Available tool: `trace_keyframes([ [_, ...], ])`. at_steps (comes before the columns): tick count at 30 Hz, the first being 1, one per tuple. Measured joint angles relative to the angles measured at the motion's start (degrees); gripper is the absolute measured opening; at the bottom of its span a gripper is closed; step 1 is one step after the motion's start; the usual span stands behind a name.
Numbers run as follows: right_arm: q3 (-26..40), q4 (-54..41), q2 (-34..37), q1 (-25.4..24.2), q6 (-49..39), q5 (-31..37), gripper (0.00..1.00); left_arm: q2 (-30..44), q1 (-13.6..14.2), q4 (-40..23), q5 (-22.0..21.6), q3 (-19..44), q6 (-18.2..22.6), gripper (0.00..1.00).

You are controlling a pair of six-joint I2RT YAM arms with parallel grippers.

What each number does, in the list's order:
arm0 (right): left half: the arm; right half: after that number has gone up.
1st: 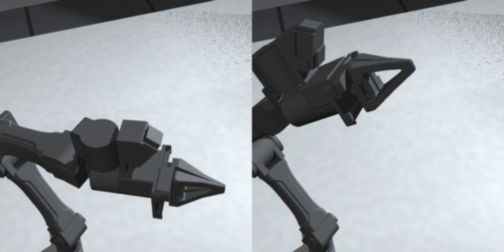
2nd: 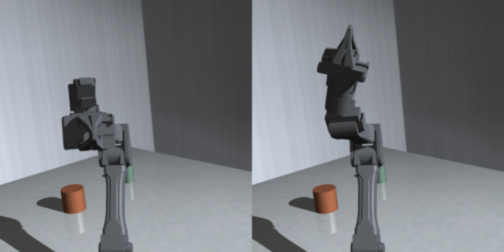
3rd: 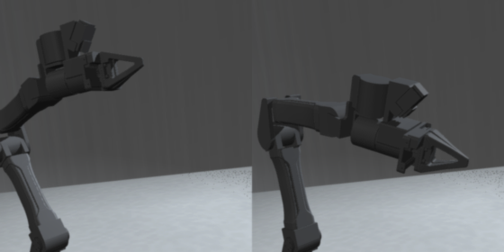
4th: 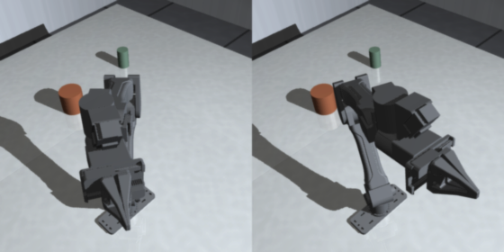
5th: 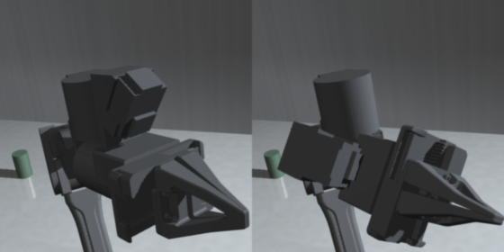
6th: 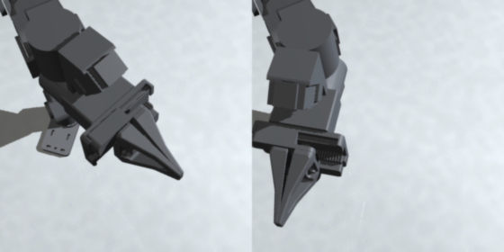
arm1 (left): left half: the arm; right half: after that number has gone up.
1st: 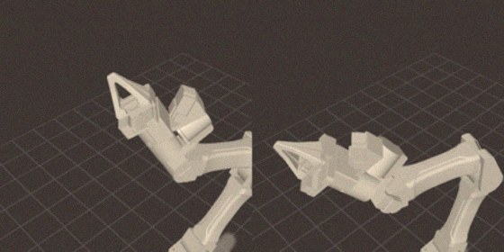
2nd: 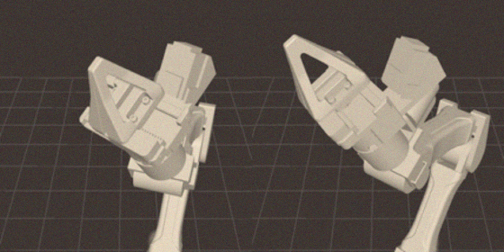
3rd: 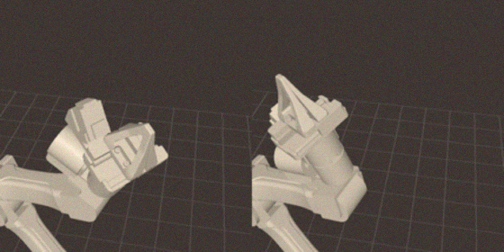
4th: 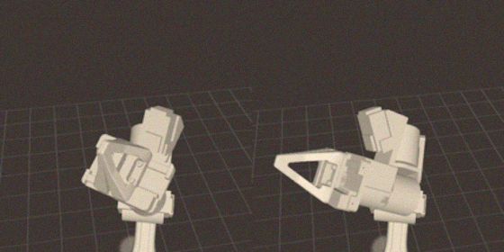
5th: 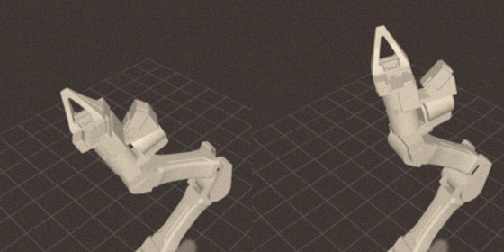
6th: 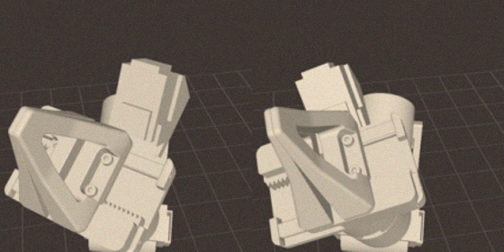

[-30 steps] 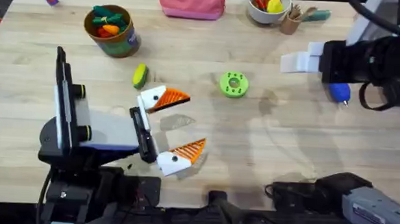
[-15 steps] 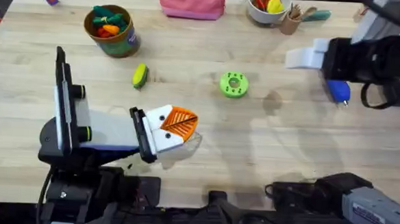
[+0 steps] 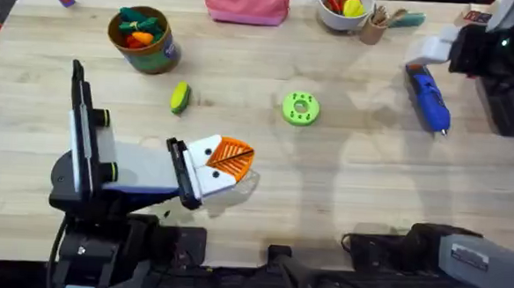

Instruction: Pick up the gripper from the table and insert it into the empty holder that is missing its gripper. Then pick up a screw, insert it into the mounting hole, and use the screwdriver to tighten it. Finally, clean up the table by picking up the vegetable and placing it into the bucket.

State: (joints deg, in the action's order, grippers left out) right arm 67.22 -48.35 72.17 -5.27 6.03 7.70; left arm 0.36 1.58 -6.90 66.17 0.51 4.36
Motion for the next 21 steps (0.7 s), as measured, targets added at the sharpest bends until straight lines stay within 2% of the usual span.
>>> trace_keyframes([
  [11,6.61,4.99,16.08,-8.55,-8.34,0.04,0.966,0.0,0.0,0.0,0.0,0.0,-0.31,0.016],
  [21,7.11,10.32,20.4,-11.56,-13.65,0.24,0.993,0.0,0.0,0.0,0.0,0.0,-0.5,0.016],
])
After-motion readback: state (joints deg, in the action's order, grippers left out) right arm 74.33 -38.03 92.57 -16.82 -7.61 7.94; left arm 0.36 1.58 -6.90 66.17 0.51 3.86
